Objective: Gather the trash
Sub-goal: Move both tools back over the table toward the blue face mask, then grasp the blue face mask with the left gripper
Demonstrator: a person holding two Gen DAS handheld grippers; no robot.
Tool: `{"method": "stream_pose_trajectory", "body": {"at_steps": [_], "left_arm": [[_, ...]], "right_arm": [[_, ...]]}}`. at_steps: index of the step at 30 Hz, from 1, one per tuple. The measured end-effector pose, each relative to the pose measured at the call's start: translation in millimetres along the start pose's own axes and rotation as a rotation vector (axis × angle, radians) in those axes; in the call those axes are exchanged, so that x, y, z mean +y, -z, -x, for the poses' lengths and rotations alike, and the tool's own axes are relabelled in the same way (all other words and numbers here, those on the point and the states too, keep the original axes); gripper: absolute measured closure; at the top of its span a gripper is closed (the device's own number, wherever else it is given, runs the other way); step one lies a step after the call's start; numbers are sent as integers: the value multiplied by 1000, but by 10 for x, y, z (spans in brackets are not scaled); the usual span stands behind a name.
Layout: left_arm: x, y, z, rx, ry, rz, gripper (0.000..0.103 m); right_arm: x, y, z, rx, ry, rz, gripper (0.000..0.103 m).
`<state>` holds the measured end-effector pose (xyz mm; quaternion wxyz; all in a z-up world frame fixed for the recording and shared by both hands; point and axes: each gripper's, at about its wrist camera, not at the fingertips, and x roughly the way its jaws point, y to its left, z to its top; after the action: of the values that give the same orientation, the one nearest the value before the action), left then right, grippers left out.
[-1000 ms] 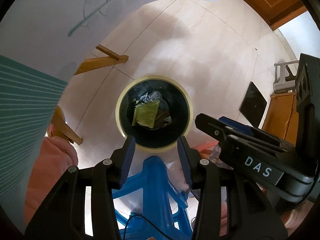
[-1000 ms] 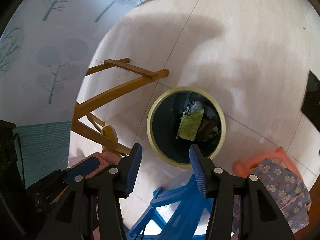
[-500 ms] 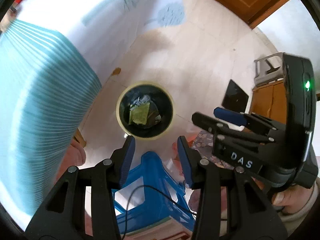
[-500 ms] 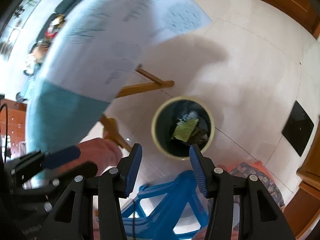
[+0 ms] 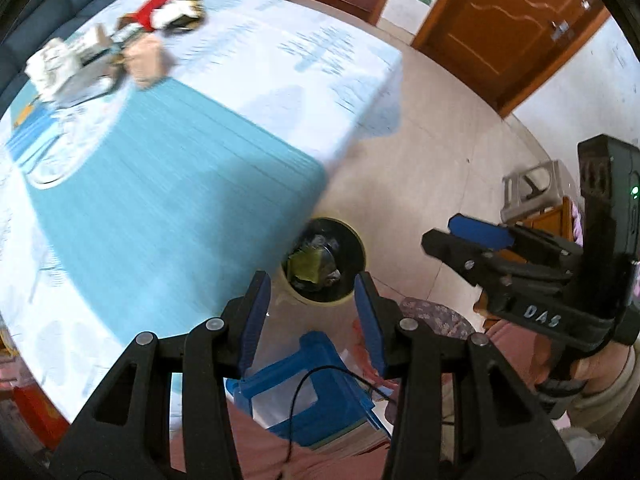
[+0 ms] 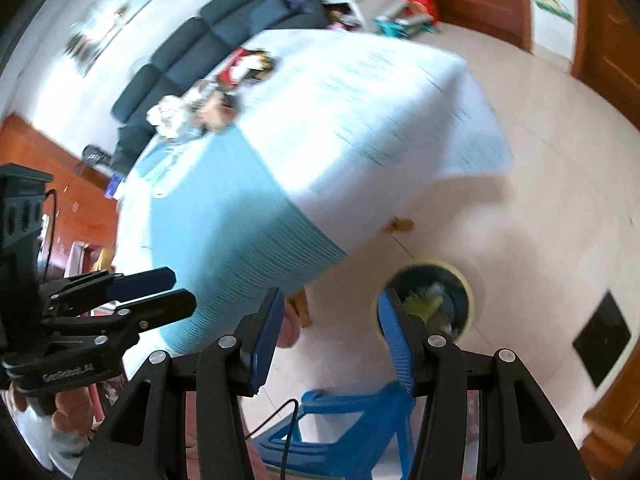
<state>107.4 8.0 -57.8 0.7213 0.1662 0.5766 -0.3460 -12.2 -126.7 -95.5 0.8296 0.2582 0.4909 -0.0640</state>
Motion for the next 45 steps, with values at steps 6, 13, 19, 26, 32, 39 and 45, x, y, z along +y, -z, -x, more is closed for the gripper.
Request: {"method": "stream_pose_trajectory", "body": {"at_steps": [6, 13, 19, 26, 32, 39, 45], "left_arm": [[863, -90, 450, -85, -71, 93, 63], [2153, -230, 785, -195, -173, 223, 63], [3132, -373, 768, -236, -179, 298, 63], [3655, -657, 316, -192, -143, 240, 63], [3784, -900, -7, -145, -128, 219, 63], [3778, -1221, -240, -107, -100, 170, 63], [3711, -1319, -400, -90, -124, 148, 82]], "right_arm": [[715, -524, -63, -15, -23, 127, 53], [1443, -1071, -338, -17, -80, 188, 53], [2007, -1527, -810, -10, -127, 189, 53], [2456, -1926, -1421, 27, -110, 187, 53], [2570, -2103, -1862, 56, -66, 196, 53], [2664, -2226, -2186, 89, -25, 197, 53], [2739, -2260, -2345, 111, -30, 202, 53]]}}
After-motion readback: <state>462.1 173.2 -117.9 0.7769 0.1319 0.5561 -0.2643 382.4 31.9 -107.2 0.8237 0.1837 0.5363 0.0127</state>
